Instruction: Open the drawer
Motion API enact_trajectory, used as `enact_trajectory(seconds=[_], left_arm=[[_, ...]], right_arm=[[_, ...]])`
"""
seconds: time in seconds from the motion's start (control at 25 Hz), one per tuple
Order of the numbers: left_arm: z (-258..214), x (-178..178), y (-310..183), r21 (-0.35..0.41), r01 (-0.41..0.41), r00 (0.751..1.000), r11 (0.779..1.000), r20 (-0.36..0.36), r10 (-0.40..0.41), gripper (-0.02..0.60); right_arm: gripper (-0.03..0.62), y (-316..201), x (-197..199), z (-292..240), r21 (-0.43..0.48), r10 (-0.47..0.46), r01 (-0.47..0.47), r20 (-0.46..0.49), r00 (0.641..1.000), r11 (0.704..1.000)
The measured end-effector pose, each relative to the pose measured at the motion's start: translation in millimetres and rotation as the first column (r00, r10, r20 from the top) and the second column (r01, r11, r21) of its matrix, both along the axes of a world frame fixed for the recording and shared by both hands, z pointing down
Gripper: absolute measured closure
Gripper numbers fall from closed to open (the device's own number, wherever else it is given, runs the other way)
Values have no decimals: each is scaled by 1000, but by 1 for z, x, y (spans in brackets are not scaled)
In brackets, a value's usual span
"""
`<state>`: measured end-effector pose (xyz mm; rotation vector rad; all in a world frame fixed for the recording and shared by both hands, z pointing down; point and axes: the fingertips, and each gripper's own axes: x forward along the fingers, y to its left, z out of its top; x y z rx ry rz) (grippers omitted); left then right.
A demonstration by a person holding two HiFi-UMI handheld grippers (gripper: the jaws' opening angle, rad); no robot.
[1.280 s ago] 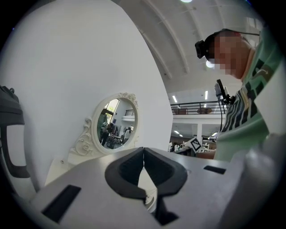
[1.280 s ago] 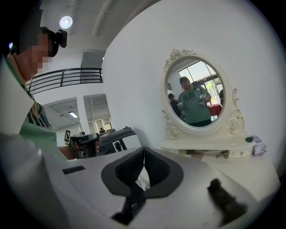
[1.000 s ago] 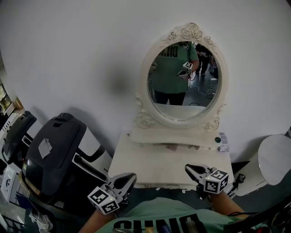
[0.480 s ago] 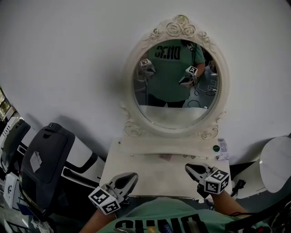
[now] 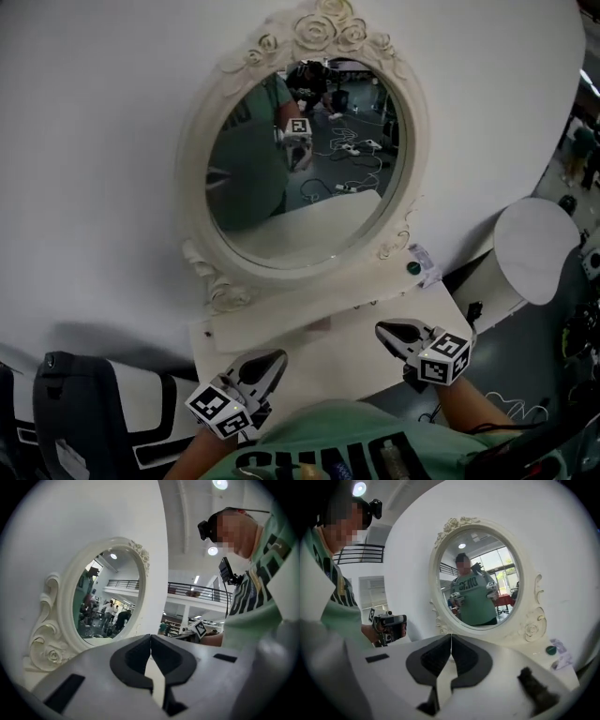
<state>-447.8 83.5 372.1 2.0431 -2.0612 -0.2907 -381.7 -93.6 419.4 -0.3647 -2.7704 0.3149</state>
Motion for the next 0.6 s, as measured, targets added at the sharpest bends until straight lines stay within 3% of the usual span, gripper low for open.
enact_trajectory(seconds=[0.12, 0.24, 0.4, 0.6], left_arm=[[3, -10, -12, 6, -128, 992, 992, -1, 128, 571], [13, -5, -28, 10, -251, 967, 968, -31, 251, 571], [21, 20, -57, 14, -396, 916, 918, -61, 396, 571], [25, 79, -89, 10, -536, 843, 844, -45, 536, 571]], right_arm=[[582, 2, 10, 4, 14, 115, -114, -28, 993, 993], [582, 3, 36, 11, 39, 224, -222, -64, 973, 974], [582, -11, 75, 10, 48, 366, -363, -74, 928, 930], [582, -28, 133, 8, 85, 479, -475, -45, 876, 876]])
